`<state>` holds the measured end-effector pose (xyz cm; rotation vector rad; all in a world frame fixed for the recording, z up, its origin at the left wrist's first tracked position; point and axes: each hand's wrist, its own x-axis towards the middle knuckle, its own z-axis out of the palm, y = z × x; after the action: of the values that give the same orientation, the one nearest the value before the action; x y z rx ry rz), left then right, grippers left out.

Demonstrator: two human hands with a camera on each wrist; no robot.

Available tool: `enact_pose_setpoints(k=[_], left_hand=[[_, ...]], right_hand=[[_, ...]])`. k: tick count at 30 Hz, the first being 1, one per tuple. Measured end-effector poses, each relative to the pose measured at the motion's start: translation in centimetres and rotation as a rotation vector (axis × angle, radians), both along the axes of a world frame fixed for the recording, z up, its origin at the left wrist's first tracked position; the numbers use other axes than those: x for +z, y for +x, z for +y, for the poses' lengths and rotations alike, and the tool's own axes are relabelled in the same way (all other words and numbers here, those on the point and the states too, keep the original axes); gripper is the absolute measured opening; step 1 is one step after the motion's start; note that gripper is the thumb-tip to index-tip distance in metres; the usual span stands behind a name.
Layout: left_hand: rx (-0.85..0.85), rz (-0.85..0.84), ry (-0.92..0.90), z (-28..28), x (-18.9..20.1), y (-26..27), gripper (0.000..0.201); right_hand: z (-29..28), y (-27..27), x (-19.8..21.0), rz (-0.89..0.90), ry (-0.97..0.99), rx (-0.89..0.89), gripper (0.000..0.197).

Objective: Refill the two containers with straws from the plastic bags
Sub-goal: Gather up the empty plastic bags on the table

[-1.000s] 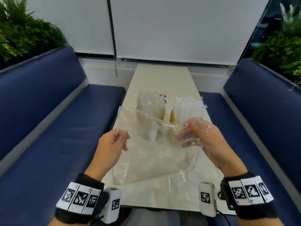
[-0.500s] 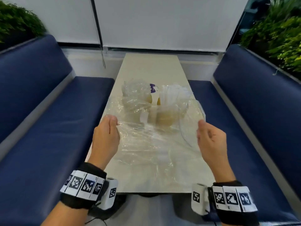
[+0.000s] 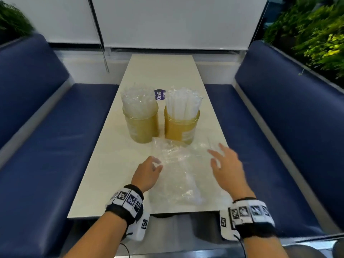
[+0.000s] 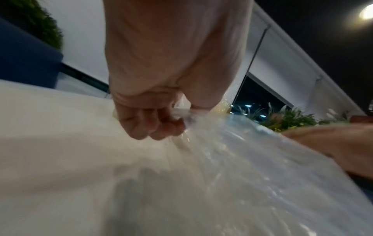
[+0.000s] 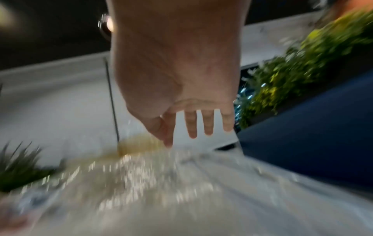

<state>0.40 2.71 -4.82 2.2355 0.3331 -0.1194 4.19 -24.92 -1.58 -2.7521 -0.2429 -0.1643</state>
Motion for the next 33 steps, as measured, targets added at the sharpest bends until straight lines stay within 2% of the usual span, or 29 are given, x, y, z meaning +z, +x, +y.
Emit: enact_pose_setpoints(k=[3,6,8,10,12,13,15,16,18,20,23,26,30,33], left_hand=[[0.116,0.068,0.142,0.1,-1.7,0.3,0.018],[0.159,0.099,0.141,-0.1,-2.3,0.4,0.018],[0.148,0.099,0.091,-0.4,-2.0,0.3,0.025],[0.174,0.124,-0.036,-0.6,-1.6,0.4,0.055],[0.199,0.176,-0.149,-0.5,-1.9,0.6,0.078],[0.199,0.206,-0.183,-0.4,-2.2,0.6,0.076],[0.169,0.222,-0.221,0.2,-2.8,0.8,0.053],[0.139,0.197,-0.243,0.4,-2.9,0.7,0.043],[0.053,0.105,-0.277,1.0,-2.7,0.1,0.036],[-0.002,0.036,-0.340,1.5,-2.1,-0.6,0.031],[0.015,0.009,-0.532,2.1,-0.2,-1.5,0.016],[0.050,-0.026,-0.662,3.1,1.9,-1.7,0.024],[-0.033,-0.136,-0.745,4.5,5.9,-2.2,0.018],[-0.025,-0.160,-0.734,5.8,7.9,-2.2,0.022]], right_hand=[[1.1,0.8,-4.7,0.300,-0.249,0.130,0.052],[0.9,0.7,-7.5,0.353,-0.326,0.146,0.058],[0.9,0.5,-7.7,0.313,-0.254,0.123,0.060],[1.0,0.5,-6.9,0.266,-0.090,0.023,0.064],[0.5,1.0,-5.6,0.253,0.067,-0.181,0.085],[0.0,1.4,-5.1,0.297,0.112,-0.255,0.096],[-1.1,2.4,-4.5,0.448,0.154,-0.271,0.104],[-1.7,3.0,-4.6,0.515,0.196,-0.257,0.101],[-2.6,4.0,-4.7,0.621,0.340,-0.272,0.089],[-3.2,4.5,-4.8,0.725,0.440,-0.268,0.071],[-3.6,4.7,-4.5,0.818,0.494,-0.166,0.040],[-3.1,4.3,-3.6,0.813,0.585,-0.049,0.025],[-1.7,2.9,-1.0,0.811,0.796,0.219,0.027],[-0.9,2.1,1.7,0.725,0.808,0.364,0.033]])
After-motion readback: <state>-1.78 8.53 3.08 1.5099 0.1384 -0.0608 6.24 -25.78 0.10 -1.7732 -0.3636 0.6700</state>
